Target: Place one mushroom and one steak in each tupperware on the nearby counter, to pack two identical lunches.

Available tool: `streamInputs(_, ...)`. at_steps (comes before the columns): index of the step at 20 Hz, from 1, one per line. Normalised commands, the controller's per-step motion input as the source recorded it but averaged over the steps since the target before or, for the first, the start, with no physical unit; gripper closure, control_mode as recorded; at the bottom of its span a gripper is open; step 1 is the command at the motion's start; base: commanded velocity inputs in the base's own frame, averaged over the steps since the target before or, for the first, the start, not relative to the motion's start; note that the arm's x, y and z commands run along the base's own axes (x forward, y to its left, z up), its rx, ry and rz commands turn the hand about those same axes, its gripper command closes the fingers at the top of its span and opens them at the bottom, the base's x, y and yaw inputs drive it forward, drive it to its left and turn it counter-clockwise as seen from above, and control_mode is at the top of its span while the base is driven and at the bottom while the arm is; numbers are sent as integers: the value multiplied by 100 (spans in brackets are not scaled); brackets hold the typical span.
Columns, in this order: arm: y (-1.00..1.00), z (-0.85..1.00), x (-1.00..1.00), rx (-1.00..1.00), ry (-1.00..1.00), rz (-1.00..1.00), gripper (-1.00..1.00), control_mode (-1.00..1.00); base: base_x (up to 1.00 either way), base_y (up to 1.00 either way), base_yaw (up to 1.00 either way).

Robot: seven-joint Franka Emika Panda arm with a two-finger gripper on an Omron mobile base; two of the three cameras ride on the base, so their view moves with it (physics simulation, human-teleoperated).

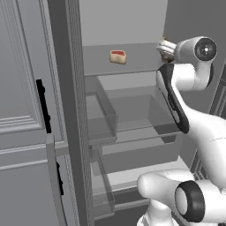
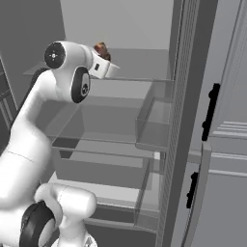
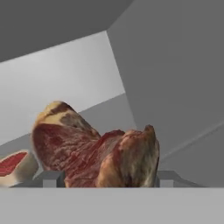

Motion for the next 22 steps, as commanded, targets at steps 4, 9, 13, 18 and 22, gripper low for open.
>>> streamInputs(4,20,15,-100,-4,19,17,100,-100,0,0,0)
streamInputs(9,11,-52,-100,-9,17,19,100,-100,0,0,0)
streamInputs(13,24,-48,-100,-11,15,20,100,-100,0,0,0)
streamInputs(18,28,-48,-100,-12,19,18,100,-100,0,0,0)
streamInputs(22,0,0,0,0,0,0,100,100,-100,44,16)
